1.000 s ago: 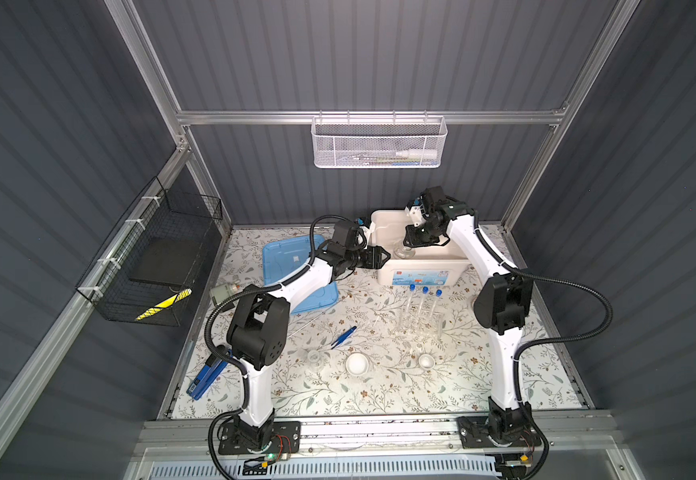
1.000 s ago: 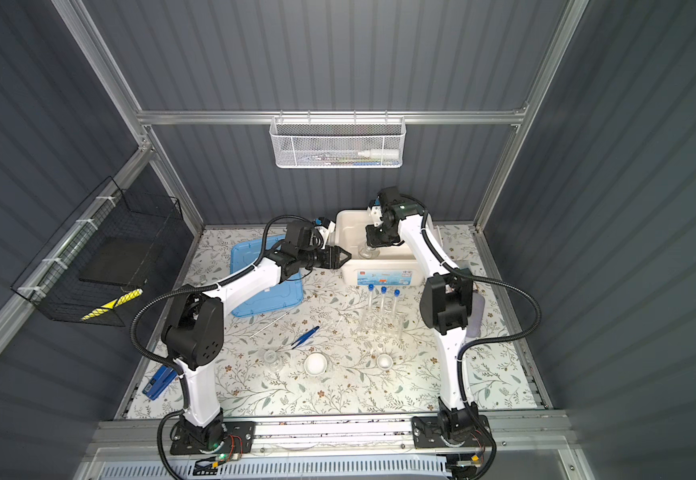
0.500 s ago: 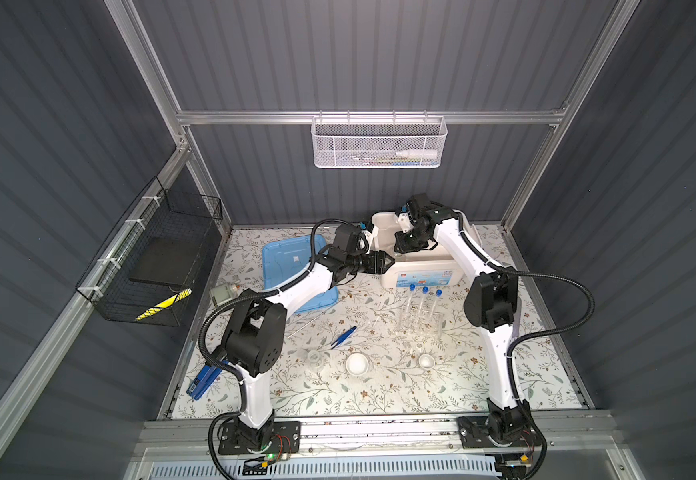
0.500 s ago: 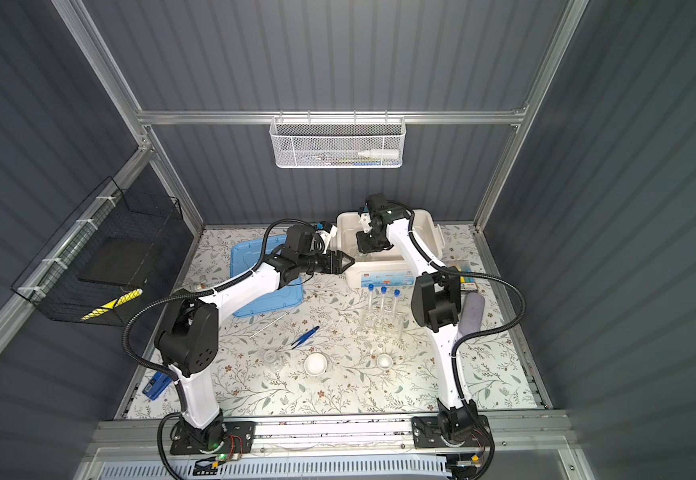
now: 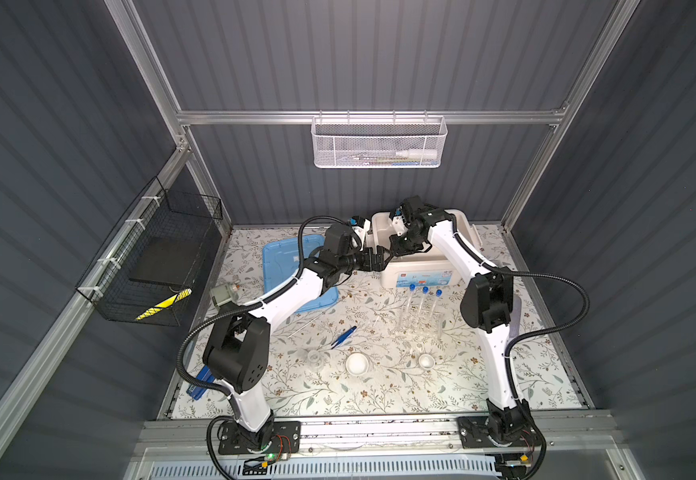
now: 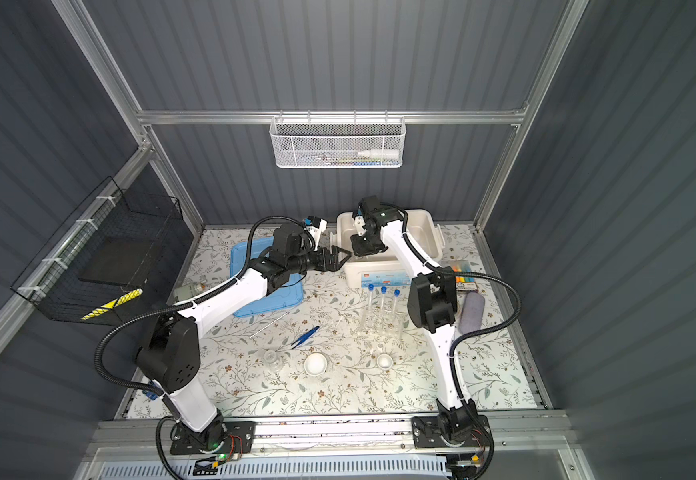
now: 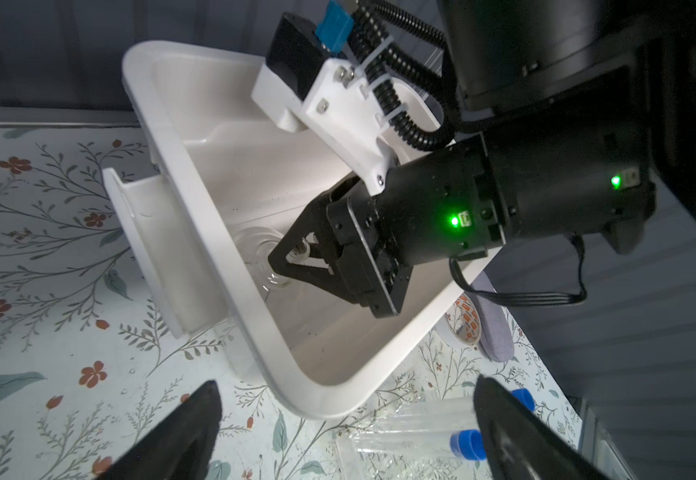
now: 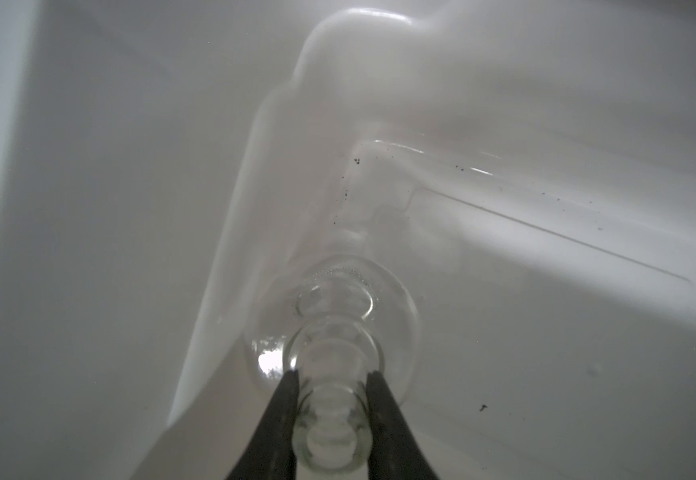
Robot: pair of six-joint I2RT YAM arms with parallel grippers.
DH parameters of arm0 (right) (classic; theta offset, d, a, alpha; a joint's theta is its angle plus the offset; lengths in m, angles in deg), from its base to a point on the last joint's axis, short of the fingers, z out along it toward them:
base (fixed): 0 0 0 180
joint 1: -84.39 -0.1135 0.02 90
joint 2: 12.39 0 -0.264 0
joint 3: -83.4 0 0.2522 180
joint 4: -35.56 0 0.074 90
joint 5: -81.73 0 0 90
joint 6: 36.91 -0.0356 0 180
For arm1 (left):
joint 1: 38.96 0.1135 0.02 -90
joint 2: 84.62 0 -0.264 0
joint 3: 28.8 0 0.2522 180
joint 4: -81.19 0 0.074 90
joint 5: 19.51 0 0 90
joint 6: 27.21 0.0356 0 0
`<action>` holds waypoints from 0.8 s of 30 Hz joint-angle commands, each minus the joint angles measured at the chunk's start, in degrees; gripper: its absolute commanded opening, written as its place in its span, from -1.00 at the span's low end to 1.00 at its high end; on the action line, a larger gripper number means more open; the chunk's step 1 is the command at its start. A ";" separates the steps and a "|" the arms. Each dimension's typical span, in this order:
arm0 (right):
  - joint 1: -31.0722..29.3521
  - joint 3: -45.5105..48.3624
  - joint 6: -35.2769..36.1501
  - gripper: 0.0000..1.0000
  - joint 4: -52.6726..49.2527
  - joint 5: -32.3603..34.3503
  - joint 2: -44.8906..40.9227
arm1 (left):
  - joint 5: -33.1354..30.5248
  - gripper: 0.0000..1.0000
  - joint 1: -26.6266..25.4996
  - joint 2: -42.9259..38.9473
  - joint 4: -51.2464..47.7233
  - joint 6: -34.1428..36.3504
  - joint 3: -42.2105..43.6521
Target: Organize the chemistry lab equipment
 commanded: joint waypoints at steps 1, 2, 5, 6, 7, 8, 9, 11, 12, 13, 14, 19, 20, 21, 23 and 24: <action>0.00 -1.67 -2.35 -0.73 -0.93 1.61 2.30 | -2.24 0.99 0.46 -2.03 0.73 0.03 1.61; -0.08 -1.76 -2.86 -0.72 -1.15 2.10 2.52 | -2.46 0.99 0.47 -2.26 0.68 -0.03 1.79; -0.39 -1.93 -4.53 -0.71 -1.48 3.53 3.25 | -3.67 0.99 0.65 -3.26 0.68 0.03 3.03; -0.43 -2.10 -5.10 -0.71 -1.78 3.89 3.58 | -4.17 0.99 0.65 -3.70 0.68 0.06 3.44; -0.52 -2.37 -5.46 -0.71 -2.17 4.06 3.93 | -4.81 0.99 0.69 -4.13 0.52 0.18 3.88; -0.60 -2.64 -5.68 -0.71 -2.53 4.17 4.26 | -5.37 0.99 0.74 -4.57 0.42 0.21 4.39; -0.69 -2.81 -5.87 -0.71 -2.73 4.07 4.47 | -6.11 0.99 0.74 -5.04 0.43 0.30 5.02; -1.03 -2.82 -5.85 -0.71 -2.88 3.76 4.74 | -7.31 0.99 0.74 -6.07 0.50 0.63 6.18; -1.21 -2.83 -5.93 -0.71 -2.87 3.76 4.86 | -7.77 0.99 0.74 -6.54 0.52 0.75 6.73; -1.31 -2.98 -5.90 -0.71 -2.91 3.80 5.01 | -8.32 0.99 0.83 -6.99 0.30 0.99 6.99; -1.49 -3.13 -6.04 -0.71 -2.92 3.67 5.20 | -8.66 0.99 0.82 -7.18 -0.07 1.30 7.14; -1.91 -5.21 -5.71 -0.71 -5.31 3.53 6.63 | -10.05 1.00 1.19 -8.30 -2.22 2.07 7.90; -2.01 -5.15 -5.65 -0.69 -5.55 3.73 6.59 | -10.44 1.00 1.22 -8.62 -2.21 2.06 8.29; -2.02 -5.11 -5.70 -0.69 -5.84 3.77 6.51 | -10.87 0.99 1.27 -9.05 -2.22 2.12 8.72; -2.02 -5.12 -5.85 -0.68 -6.14 3.93 6.55 | -11.48 0.99 1.43 -9.63 -2.20 2.06 9.35; -2.02 -5.10 -5.98 -0.68 -6.27 3.96 6.49 | -11.73 0.99 1.46 -9.81 -2.26 2.06 9.54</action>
